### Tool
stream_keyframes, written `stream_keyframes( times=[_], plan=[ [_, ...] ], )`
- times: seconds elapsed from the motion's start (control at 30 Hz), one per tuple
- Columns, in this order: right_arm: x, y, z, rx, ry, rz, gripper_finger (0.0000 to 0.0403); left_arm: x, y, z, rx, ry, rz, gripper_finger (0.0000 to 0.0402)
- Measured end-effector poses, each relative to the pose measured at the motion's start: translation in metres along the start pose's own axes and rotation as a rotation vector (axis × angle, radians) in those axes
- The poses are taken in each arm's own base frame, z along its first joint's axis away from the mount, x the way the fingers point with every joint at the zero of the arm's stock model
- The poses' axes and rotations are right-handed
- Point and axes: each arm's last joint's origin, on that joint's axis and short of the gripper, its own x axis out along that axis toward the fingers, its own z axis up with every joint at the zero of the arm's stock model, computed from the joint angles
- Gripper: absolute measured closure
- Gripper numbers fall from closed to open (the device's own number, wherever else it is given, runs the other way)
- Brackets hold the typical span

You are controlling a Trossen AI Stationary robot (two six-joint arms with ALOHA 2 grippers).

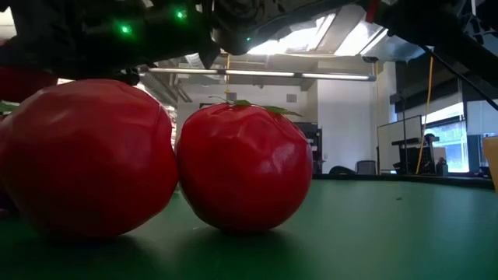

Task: Sort produce into baskets
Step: Put the tomato into the pink bin

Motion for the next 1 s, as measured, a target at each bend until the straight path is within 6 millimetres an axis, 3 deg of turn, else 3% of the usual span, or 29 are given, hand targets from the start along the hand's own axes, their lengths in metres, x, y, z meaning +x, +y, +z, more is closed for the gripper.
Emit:
stream_keyframes(
  times=[0.4, 0.7, 1.0],
  plan=[
    [-0.001, 0.007, 0.001, 0.026, -0.003, 0.061, 0.0145, 0.0, 0.0, 0.0, -0.017, 0.003, 0.001, 0.0192],
    [-0.002, 0.01, 0.0, 0.075, -0.001, 0.348, 0.0142, 0.0, 0.0, 0.0, -0.022, 0.003, 0.001, 0.0192],
    [-0.001, 0.008, 0.001, 0.077, -0.012, 0.278, 0.0049, 0.0, 0.0, 0.0, -0.024, -0.001, 0.002, 0.0192]
  ],
)
